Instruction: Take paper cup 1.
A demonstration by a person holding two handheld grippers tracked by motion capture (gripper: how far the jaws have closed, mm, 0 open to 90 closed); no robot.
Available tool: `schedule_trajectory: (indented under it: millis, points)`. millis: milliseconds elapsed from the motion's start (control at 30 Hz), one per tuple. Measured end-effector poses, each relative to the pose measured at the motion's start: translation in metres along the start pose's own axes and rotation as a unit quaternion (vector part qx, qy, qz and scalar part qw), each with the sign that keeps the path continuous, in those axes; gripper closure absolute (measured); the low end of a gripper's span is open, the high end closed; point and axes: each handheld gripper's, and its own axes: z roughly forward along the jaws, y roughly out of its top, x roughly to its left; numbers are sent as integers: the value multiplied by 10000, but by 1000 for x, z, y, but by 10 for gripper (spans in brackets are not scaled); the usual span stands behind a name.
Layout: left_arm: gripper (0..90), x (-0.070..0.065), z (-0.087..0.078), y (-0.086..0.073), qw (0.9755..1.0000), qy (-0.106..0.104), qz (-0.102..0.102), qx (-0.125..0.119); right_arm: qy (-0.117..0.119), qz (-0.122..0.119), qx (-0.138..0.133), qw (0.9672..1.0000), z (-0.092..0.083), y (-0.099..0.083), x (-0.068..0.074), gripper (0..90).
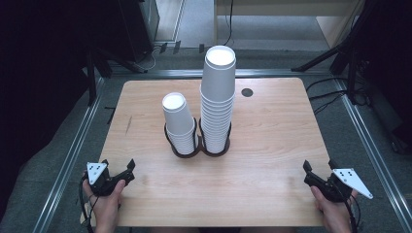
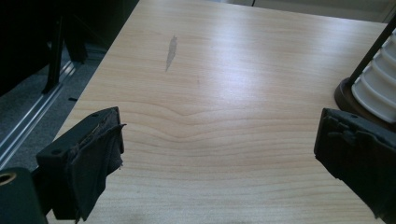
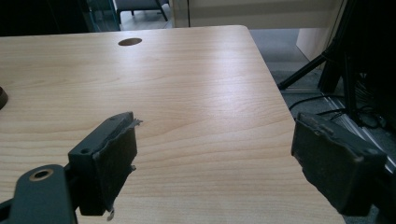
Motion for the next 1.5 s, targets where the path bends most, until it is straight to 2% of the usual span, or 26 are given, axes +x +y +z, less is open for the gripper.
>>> schedule_trajectory:
  millis: [100,233,333,367,400,433,467,533,567,667,733,767,800,867,900,933,1000,1133,1200,1233,1333,1500]
  points:
    - [15,-2,1,2,10000,-54,-62,-8,-24,-64,-22,10000,0,0,1,145]
    - [15,-15,-1,3,9997,-171,158,-30,-25,31,-1,10000,0,2,1,142]
    - [16,-23,-1,4,9993,-310,204,-69,-73,30,-22,10000,0,5,3,141]
    - [16,-31,-3,6,9985,-518,148,-118,-52,107,-8,9999,-1,8,5,141]
    - [16,-37,-5,7,9978,-632,108,-145,-73,133,13,9999,-1,9,7,141]
    - [16,-43,-6,8,9973,-695,142,-166,-69,161,37,9998,-2,11,8,141]
    - [16,-43,-6,8,9973,-695,142,-166,-69,161,37,9998,-2,11,8,141]
    - [16,-56,-7,11,9961,-827,232,-199,84,103,72,9999,-3,14,12,141]
    - [16,-69,-8,14,9944,-992,290,-239,158,64,16,9999,-4,16,16,141]
    - [16,-88,-7,16,9917,-1207,350,-266,247,152,26,9996,-6,20,20,141]
    - [16,-99,-6,17,9906,-1278,404,-262,340,182,89,9992,-7,23,22,141]
    - [16,-99,-6,17,9906,-1278,404,-262,340,182,89,9992,-7,23,22,141]
    - [16,-109,-4,18,9893,-1356,461,-269,439,164,106,9988,-8,26,25,141]
    - [16,-113,-3,19,9888,-1390,470,-279,451,171,108,9988,-9,27,26,141]
    - [16,-120,-2,20,9878,-1451,477,-306,455,142,86,9988,-11,30,29,140]
    - [16,-120,-2,20,9878,-1451,477,-306,455,142,86,9988,-11,30,29,140]
    - [16,-131,-1,23,9859,-1552,532,-337,485,120,57,9987,-12,33,33,139]
    - [16,-142,0,25,9846,-1599,588,-379,505,73,32,9987,-13,36,38,138]
    - [16,-149,1,27,9837,-1644,604,-396,516,35,19,9987,-13,37,39,133]
    - [16,-155,2,28,9823,-1709,648,-419,535,26,20,9986,-13,37,41,124]
    - [16,-162,3,30,9811,-1756,689,-432,550,1,24,9985,-13,37,42,124]
    - [16,-182,8,37,9788,-1846,727,-510,562,25,51,9984,-13,37,43,124]
